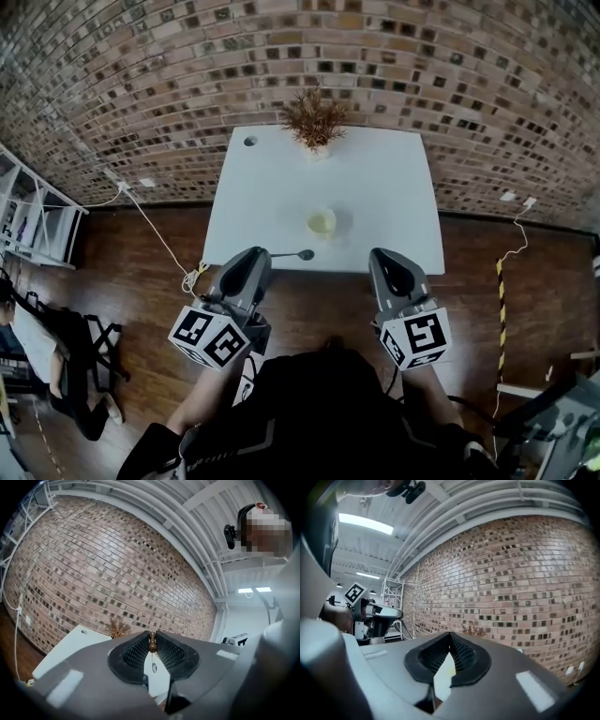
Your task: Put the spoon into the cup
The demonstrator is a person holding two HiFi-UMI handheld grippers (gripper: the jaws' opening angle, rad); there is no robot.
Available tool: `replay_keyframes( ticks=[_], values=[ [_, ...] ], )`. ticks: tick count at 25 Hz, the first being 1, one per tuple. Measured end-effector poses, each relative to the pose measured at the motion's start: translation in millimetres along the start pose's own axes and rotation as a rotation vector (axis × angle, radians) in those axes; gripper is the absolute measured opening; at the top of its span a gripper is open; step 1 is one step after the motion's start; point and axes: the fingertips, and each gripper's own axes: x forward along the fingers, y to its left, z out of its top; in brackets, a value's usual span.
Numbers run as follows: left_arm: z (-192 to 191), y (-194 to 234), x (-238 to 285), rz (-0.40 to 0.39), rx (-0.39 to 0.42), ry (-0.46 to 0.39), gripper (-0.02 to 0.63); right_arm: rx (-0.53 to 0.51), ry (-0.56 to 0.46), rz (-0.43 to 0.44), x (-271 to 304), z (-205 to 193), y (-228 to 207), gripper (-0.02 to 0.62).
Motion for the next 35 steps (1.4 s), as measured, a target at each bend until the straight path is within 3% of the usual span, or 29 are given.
replay_keyframes(
  ticks=[3,6,17,27,35],
  values=[
    [3,3,22,0.018,0.008,-0.004,0.043,0.017,-0.007,0.064,26,-1,-6,0.006],
    [2,17,40,0.039,-0.003,0.0,0.043,0.054,0.008,0.074,49,-9,-19,0.006],
    [2,91,94,-0.022,-0.022,0.046,0.043,0.116,0.077,-0.044,128,-21,-51,0.006],
    [-7,119,134,-0.109,-0.053,0.091,0.043,0.147,0.109,-0.116,165,-23,-65,0.006],
    [-45,123,161,-0.028,-0.055,0.146,0.043,0.145,0.186,-0.052,188,-66,-84,0.006]
  ],
)
